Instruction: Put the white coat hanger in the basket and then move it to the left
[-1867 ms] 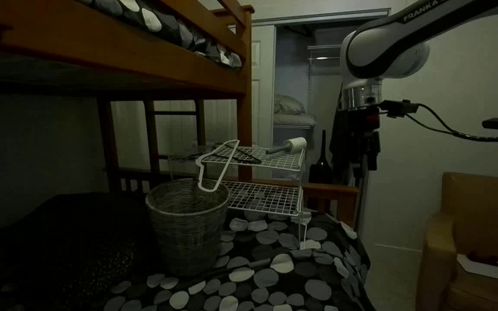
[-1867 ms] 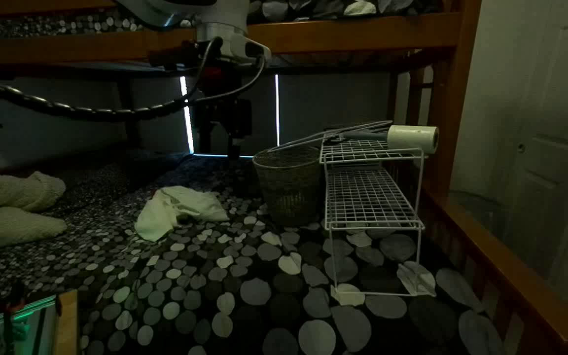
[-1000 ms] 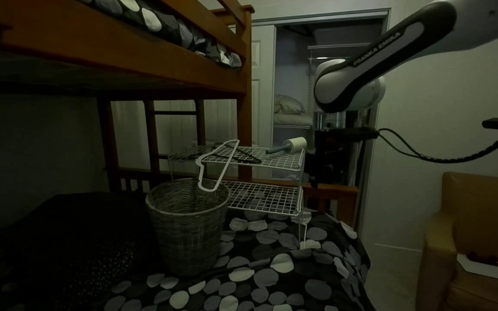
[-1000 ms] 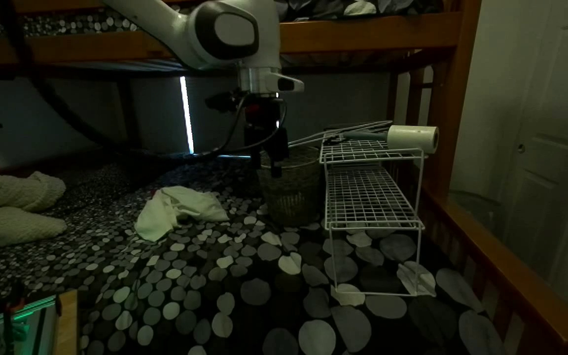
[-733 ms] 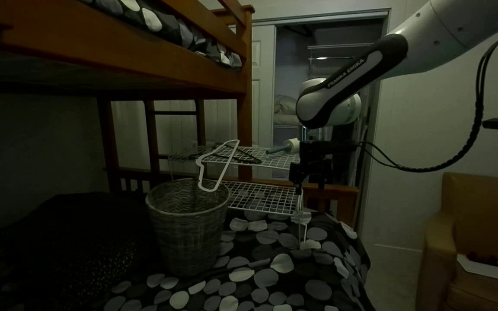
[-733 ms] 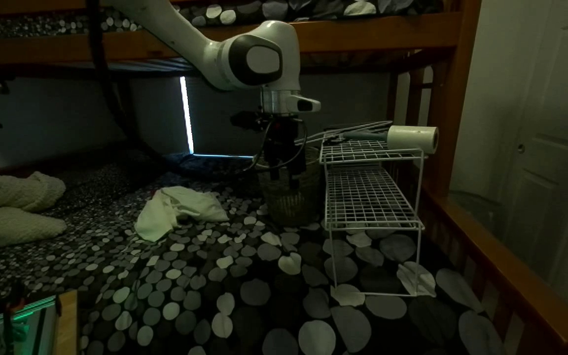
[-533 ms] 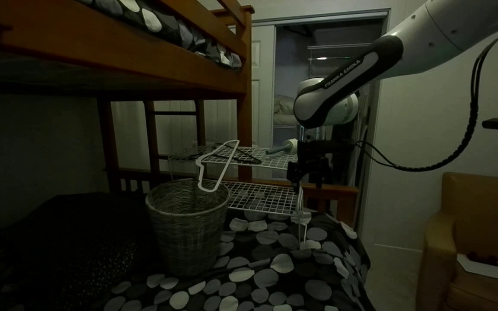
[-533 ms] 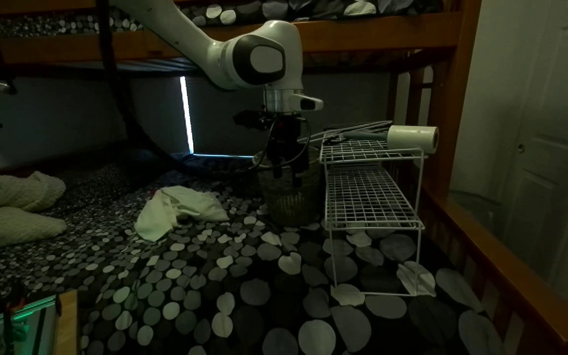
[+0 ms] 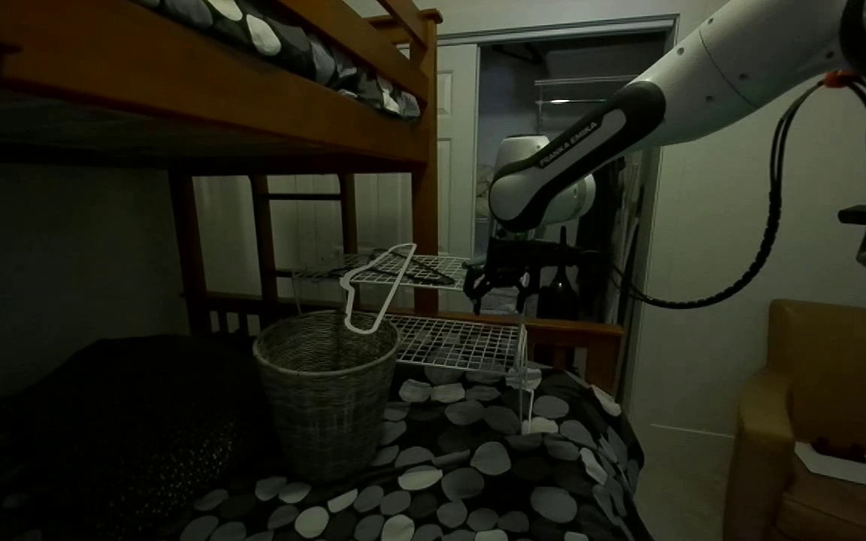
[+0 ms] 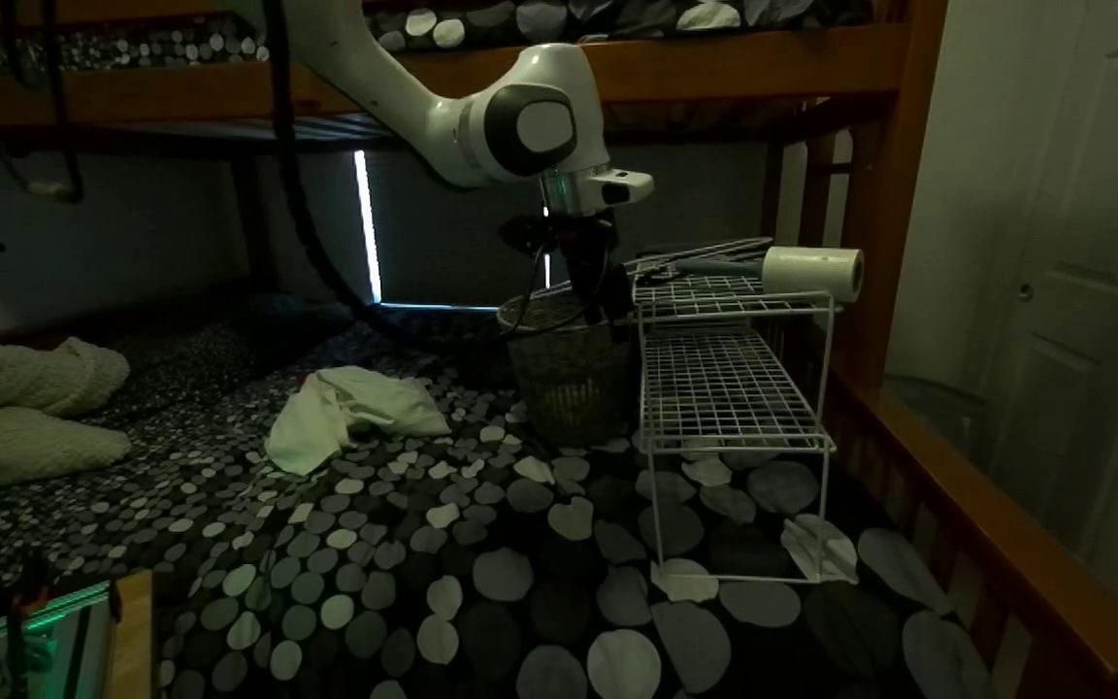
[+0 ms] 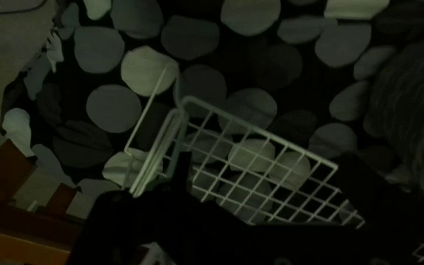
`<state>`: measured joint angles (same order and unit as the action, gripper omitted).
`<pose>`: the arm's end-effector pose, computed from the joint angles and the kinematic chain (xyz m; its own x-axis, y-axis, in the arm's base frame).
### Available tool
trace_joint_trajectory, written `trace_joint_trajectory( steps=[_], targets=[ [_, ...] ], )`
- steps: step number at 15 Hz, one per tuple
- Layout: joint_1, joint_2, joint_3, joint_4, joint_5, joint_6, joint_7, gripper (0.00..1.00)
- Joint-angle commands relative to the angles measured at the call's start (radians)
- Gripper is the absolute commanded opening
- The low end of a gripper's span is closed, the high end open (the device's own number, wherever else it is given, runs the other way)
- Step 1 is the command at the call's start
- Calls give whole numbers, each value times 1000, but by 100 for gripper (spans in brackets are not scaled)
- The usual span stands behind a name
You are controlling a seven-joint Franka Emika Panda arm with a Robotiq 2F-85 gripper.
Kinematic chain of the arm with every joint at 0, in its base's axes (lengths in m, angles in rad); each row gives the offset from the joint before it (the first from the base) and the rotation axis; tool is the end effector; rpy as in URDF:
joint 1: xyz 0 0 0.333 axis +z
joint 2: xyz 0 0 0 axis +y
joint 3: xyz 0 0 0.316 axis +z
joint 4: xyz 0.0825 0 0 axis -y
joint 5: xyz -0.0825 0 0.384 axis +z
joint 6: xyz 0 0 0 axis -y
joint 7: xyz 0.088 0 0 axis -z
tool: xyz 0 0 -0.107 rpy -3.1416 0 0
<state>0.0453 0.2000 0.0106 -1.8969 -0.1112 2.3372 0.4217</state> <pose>0.6273 0.0330 0.4219 0.9244 -0.2861 0.2523 -0.2931 -0.9560 -0.0103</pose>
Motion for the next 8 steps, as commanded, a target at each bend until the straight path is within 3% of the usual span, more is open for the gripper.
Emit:
trace_joint_trajectory(
  steps=[1, 5, 6, 8],
  targets=[
    [58, 142, -20, 177, -50, 84, 150, 100],
    [85, 262, 23, 339, 44, 182, 30, 100],
    [101, 190, -12, 246, 16, 157, 83, 100],
    [112, 235, -2, 304, 36, 169, 56, 100]
  ],
)
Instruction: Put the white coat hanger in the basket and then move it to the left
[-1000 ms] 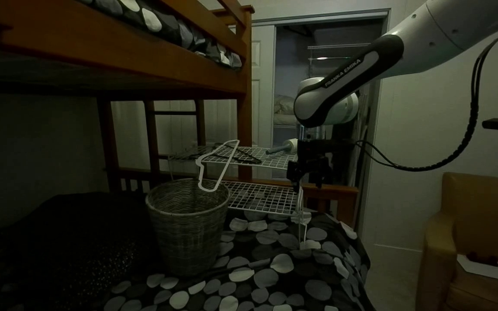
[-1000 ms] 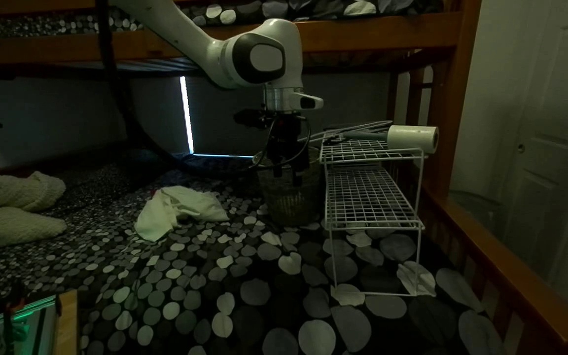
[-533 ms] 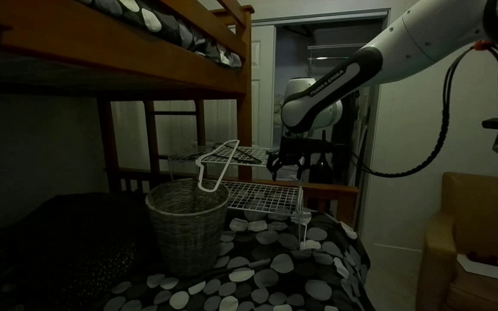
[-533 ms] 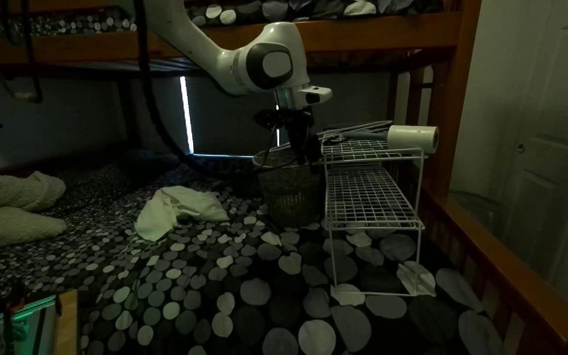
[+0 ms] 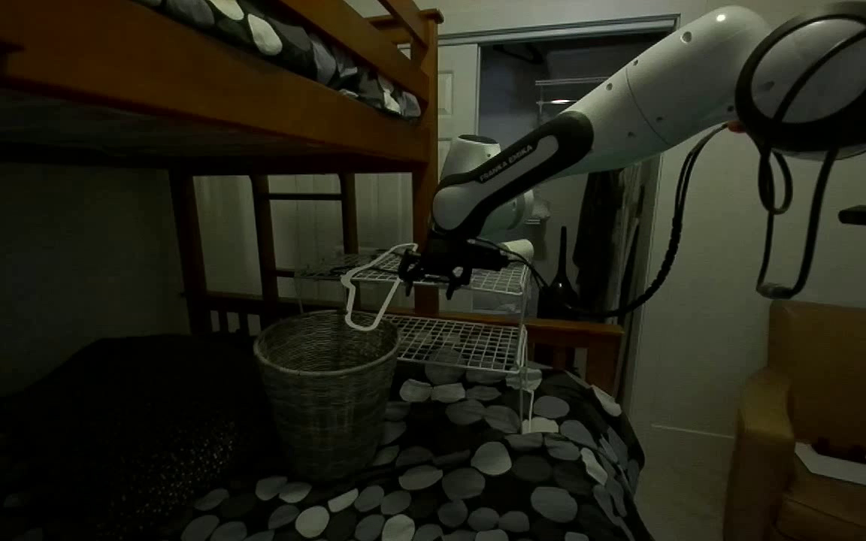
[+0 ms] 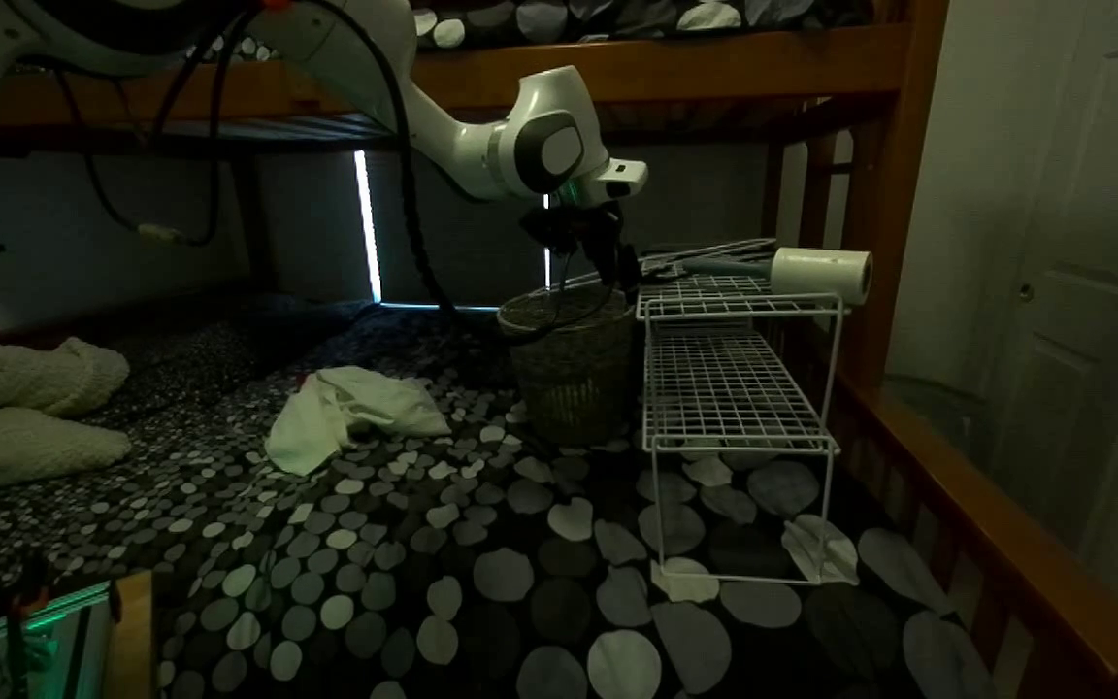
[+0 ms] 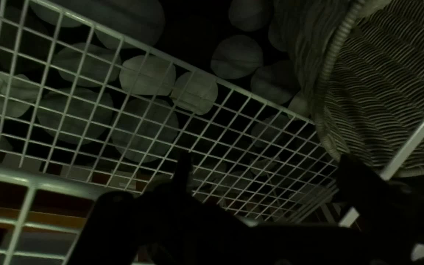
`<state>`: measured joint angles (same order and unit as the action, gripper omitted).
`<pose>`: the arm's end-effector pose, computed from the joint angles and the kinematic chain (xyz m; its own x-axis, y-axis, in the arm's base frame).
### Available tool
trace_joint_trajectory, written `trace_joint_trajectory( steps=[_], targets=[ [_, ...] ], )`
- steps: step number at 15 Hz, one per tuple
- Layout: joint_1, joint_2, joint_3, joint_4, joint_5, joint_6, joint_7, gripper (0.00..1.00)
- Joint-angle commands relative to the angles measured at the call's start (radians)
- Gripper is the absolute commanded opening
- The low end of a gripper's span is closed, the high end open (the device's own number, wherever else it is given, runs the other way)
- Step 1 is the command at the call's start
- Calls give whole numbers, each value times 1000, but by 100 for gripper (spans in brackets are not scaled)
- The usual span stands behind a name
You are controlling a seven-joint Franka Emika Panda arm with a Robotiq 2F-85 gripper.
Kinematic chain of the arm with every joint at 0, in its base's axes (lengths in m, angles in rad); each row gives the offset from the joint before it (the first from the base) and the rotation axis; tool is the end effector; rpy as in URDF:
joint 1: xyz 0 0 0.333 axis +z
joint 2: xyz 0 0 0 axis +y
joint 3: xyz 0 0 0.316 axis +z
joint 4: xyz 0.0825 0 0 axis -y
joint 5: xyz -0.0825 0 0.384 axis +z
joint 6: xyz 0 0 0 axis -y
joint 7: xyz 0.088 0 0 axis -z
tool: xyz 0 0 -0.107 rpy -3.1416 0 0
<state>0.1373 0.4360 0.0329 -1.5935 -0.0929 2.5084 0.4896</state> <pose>0.7066 0.1185 0.4342 0.8579 -0.2694 0.4376 -0.2234 -0.9624 -0.1546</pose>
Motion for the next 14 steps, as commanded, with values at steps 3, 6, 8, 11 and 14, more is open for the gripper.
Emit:
trace_joint_trajectory(
  steps=[3, 6, 8, 11, 14],
  targets=[
    [20, 15, -24, 26, 22, -1, -18, 100],
    [20, 15, -24, 26, 23, -1, -19, 100],
    [2, 28, 7, 32, 83, 6, -30, 100],
    [74, 19, -54, -23, 40, 35, 120, 100],
    [123, -17, -67, -126, 38, 42, 237, 100]
  ],
)
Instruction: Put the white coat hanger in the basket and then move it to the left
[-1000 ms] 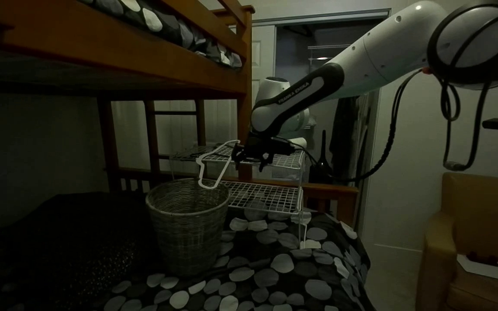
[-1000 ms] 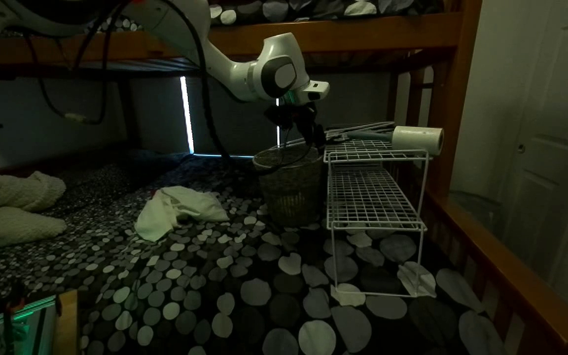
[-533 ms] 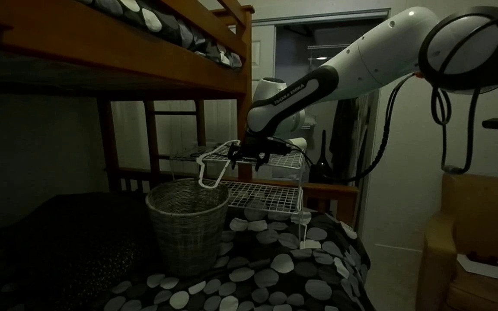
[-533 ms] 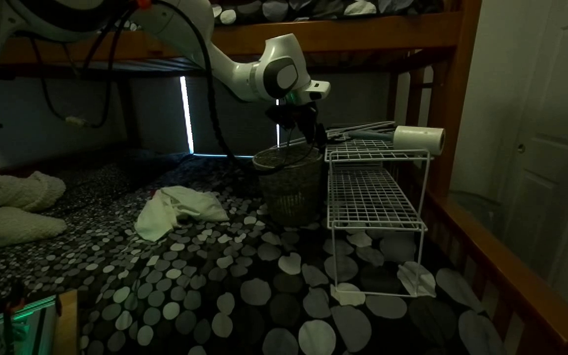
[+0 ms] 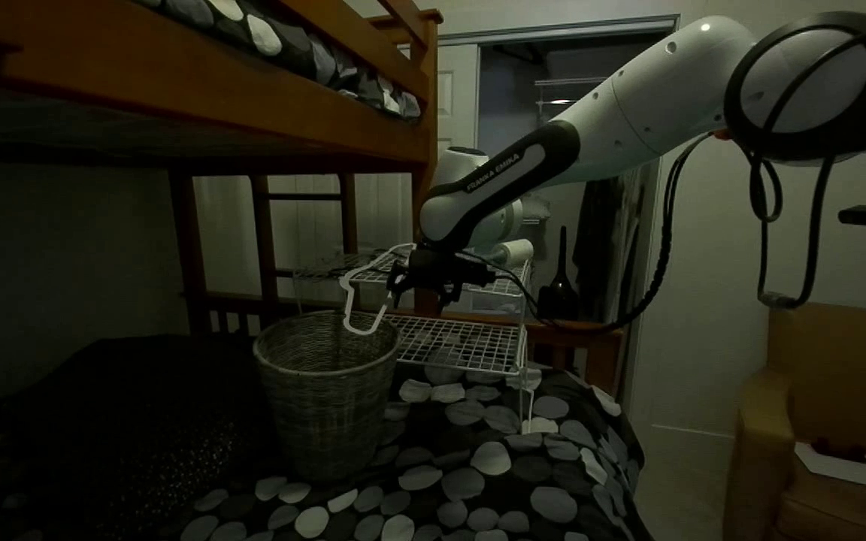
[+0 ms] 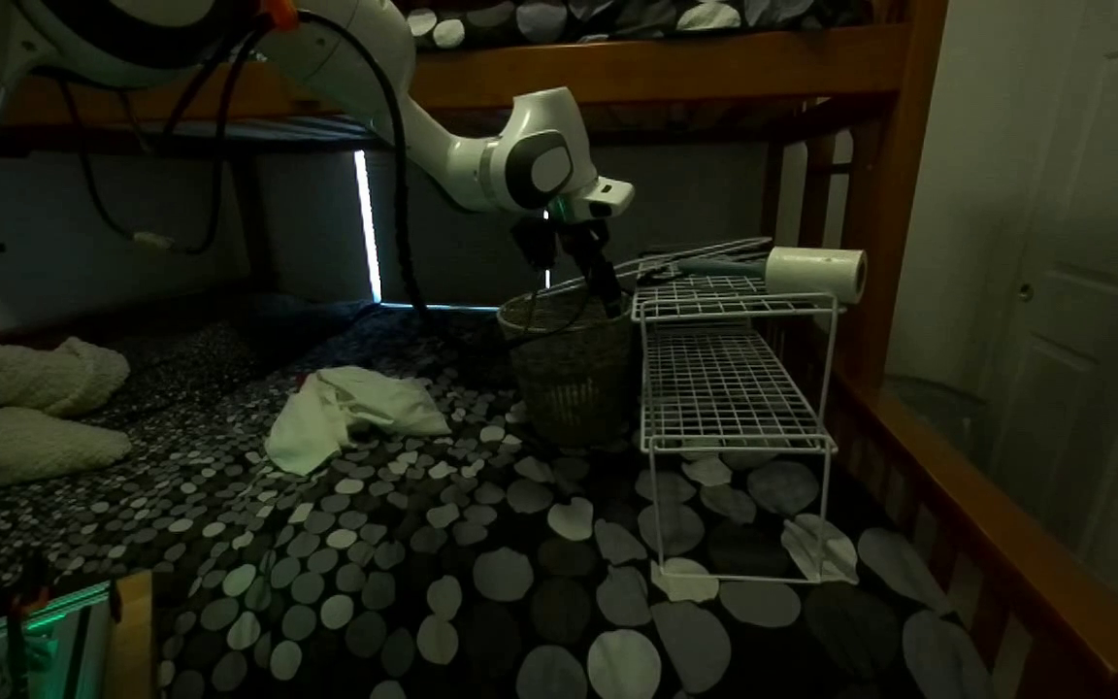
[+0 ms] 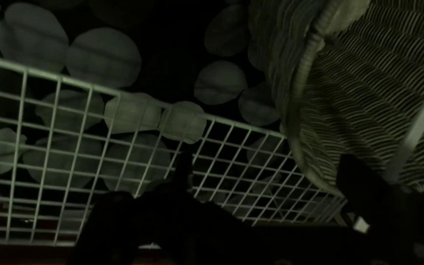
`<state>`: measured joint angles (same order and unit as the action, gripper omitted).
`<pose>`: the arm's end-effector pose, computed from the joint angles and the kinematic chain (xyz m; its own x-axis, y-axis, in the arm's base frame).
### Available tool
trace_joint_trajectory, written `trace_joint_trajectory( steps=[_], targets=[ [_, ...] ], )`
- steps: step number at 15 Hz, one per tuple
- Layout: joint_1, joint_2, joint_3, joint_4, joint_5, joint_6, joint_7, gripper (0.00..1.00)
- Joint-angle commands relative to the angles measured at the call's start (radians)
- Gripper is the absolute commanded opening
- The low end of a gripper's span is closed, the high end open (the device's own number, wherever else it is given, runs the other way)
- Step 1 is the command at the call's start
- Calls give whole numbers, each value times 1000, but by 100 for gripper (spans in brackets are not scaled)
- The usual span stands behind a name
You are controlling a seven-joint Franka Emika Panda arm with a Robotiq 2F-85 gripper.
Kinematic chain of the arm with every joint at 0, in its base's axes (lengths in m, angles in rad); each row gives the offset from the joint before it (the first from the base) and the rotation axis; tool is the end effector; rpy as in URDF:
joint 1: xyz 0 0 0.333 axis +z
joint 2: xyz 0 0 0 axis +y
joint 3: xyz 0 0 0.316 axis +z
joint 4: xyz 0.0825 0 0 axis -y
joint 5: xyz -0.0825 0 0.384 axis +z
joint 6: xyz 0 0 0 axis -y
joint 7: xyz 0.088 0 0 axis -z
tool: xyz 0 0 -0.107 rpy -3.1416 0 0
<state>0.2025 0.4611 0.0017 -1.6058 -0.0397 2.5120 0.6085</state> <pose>0.7020 0.1455 0.4104 0.8460 -0.3817 0.3723 -0.3201 -0.9220 -0.2178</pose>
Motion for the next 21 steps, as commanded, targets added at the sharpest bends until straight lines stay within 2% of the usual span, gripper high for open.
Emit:
trace_joint_trajectory(
  steps=[1, 2, 4, 6, 7, 9, 10, 11, 17, 20, 21],
  targets=[
    [78, -57, -49, -158, -27, 54, 177, 100],
    [93, -68, -59, -193, -36, 85, 232, 100],
    [90, -73, -39, -266, -14, 236, 253, 100],
    [71, -39, -1, -307, 39, 422, 208, 100],
    [56, -20, 29, -317, 85, 477, 179, 100],
    [37, 9, 72, -320, 170, 460, 159, 100],
    [47, 13, 65, -322, 190, 426, 167, 75],
    [44, 18, 72, -325, 214, 407, 165, 74],
    [51, 22, 67, -327, 271, 395, 166, 26],
    [29, 11, 99, -321, 291, 402, 131, 4],
    [17, 8, 125, -316, 301, 411, 100, 1]
  ],
)
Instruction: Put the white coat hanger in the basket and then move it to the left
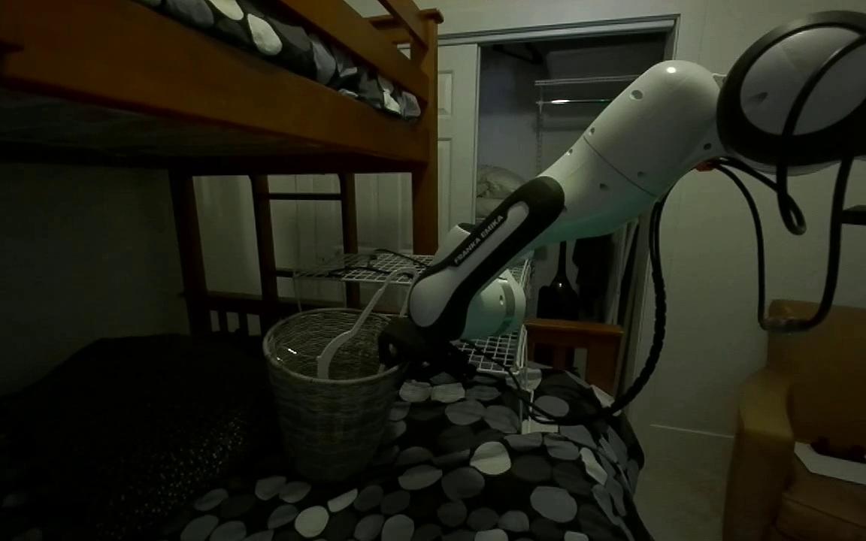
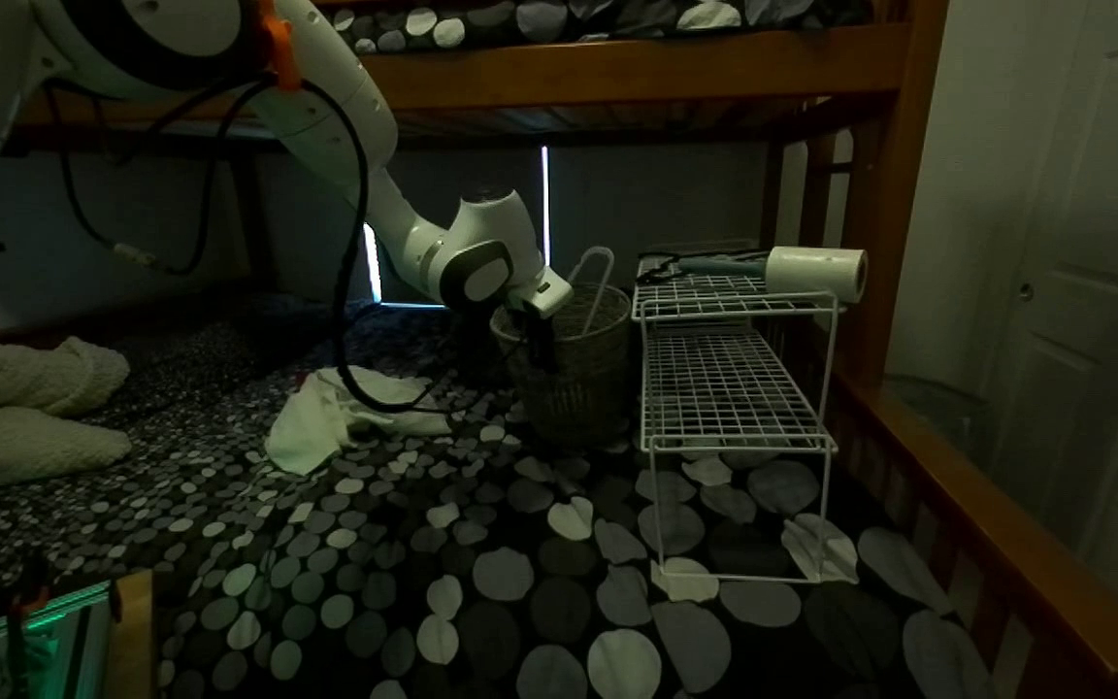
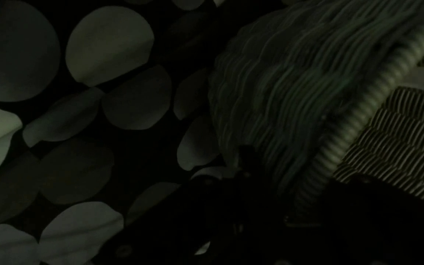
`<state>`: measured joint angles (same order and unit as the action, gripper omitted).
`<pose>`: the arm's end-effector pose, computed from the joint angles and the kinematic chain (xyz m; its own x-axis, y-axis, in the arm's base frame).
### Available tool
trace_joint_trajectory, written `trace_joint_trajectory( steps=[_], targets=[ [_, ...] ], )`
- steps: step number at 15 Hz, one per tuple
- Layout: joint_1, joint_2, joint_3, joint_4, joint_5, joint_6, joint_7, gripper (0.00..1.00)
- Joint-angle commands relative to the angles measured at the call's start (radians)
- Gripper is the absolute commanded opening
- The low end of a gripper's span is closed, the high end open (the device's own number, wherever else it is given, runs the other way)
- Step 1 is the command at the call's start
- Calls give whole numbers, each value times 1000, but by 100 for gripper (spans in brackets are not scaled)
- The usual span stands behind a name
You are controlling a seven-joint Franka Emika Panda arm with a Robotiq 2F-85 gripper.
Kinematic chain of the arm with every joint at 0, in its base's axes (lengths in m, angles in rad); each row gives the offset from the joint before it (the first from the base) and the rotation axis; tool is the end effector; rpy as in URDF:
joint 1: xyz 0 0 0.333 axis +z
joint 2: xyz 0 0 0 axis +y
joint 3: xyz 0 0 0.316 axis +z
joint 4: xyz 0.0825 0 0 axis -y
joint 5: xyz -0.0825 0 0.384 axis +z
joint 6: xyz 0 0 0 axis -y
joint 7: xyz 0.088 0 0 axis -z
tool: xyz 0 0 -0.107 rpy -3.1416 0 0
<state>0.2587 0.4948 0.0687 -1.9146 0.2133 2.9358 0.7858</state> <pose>0.6396 0.1984 0.2925 0.7285 -0.6496 0.2176 -0.5088 -0.7257 -0.4631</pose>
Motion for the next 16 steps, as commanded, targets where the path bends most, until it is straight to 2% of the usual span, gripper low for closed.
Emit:
trace_joint_trajectory(
  steps=[1, 2, 6, 10, 11, 12, 13, 14, 15, 16],
  targets=[
    [-56, -28, 88, 0, 62, -18, -112, 0],
    [-77, -30, 121, 4, 81, -25, -153, 3],
    [-188, -56, 278, 2, 200, -107, -396, 4],
    [-282, -188, 408, -111, 347, -112, -689, 4],
    [-353, -212, 491, -134, 384, -111, -767, 4],
    [-375, -238, 521, -149, 437, -134, -834, 4],
    [-360, -279, 484, -177, 404, -205, -777, 4],
    [-276, -345, 368, -217, 362, -254, -704, 4],
    [-327, -402, 394, -255, 296, -288, -645, 4],
    [-325, -447, 371, -280, 248, -310, -606, 4]
  ],
)
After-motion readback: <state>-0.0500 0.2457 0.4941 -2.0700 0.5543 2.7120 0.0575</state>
